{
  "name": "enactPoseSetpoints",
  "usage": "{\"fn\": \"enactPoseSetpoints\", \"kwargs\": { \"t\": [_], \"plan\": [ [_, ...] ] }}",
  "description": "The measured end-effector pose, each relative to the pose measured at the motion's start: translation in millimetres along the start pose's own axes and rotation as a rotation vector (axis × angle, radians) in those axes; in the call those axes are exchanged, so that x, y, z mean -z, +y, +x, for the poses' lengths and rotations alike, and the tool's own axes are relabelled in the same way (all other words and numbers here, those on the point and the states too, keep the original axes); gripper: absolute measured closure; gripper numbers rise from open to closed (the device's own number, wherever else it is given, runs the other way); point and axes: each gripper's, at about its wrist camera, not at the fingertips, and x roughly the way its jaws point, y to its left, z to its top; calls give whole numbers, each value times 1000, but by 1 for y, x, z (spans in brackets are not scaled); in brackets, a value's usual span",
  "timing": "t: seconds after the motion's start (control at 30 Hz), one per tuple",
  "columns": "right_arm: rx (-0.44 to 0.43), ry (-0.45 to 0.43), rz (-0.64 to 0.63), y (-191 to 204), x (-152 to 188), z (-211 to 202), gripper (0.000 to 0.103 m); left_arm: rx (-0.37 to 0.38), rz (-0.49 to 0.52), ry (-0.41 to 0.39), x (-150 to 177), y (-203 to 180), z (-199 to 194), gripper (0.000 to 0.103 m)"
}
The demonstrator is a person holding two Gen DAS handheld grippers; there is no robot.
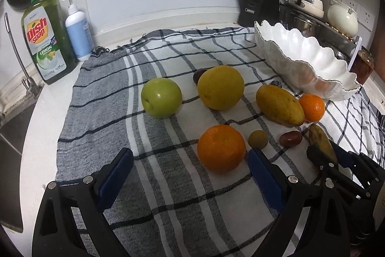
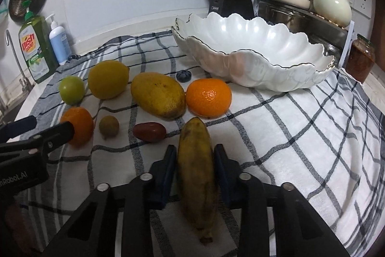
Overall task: Organize fruits
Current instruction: 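Close the right tool around the banana while the left tool moves toward the large orange, then grasp the large orange with the left tool while the right tool lifts the banana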
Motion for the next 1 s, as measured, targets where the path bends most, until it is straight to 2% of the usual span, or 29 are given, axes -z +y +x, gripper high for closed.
{"fn": "enactPoseSetpoints", "kwargs": {
  "t": [0.13, 0.3, 0.37, 0.43, 0.67, 0.83, 1.0],
  "plan": [
    [-13, -4, 13, -3, 0, -1, 72, 13, 17, 5, -2, -5, 3, 12],
    [2, -21, 24, -8, -3, -7, 72, 19, 32, 1, -4, -10, 6, 12],
    [9, -28, 31, -10, -5, -9, 72, 24, 37, 0, -5, -11, 9, 17],
    [9, -33, 33, -10, -7, -10, 72, 27, 42, -2, -6, -12, 11, 29],
    [9, -32, 43, -10, -10, -10, 72, 39, 55, 11, -8, -16, 22, 34],
    [12, -29, 50, -13, -10, -10, 72, 87, 52, 29, -6, -21, 28, 56],
    [18, -26, 59, -17, -10, -13, 72, 86, 64, 22, -6, -24, 26, 58]
  ]
}}
